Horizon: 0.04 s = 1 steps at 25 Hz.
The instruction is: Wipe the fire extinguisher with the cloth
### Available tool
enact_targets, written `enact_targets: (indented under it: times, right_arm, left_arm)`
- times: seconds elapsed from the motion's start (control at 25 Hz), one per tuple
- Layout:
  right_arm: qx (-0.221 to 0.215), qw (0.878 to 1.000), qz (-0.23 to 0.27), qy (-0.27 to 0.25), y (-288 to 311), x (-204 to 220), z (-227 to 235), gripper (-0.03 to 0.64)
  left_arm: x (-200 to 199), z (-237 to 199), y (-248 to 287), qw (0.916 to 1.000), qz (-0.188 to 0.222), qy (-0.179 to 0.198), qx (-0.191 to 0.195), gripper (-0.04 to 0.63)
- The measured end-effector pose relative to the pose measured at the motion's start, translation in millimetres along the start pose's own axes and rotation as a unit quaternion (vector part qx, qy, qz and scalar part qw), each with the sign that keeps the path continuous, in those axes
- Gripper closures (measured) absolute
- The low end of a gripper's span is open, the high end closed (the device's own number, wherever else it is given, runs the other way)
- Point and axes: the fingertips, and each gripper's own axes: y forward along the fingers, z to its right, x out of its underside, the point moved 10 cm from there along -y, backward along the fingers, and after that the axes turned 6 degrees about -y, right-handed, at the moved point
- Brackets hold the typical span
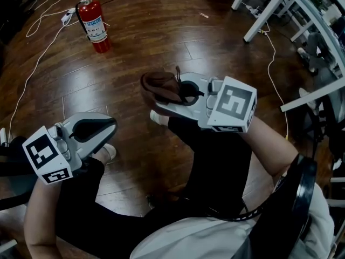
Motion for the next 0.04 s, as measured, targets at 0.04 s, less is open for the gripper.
enact_targets:
  times: [0.04]
  right_arm:
    - [0.001, 1.0, 0.001, 0.0, -0.7, -0.6, 0.7, 0.555]
  left_arm:
    - [-0.6, -1.3, 0.1, 1.0, 0.001, 0.0, -0.002, 0.578]
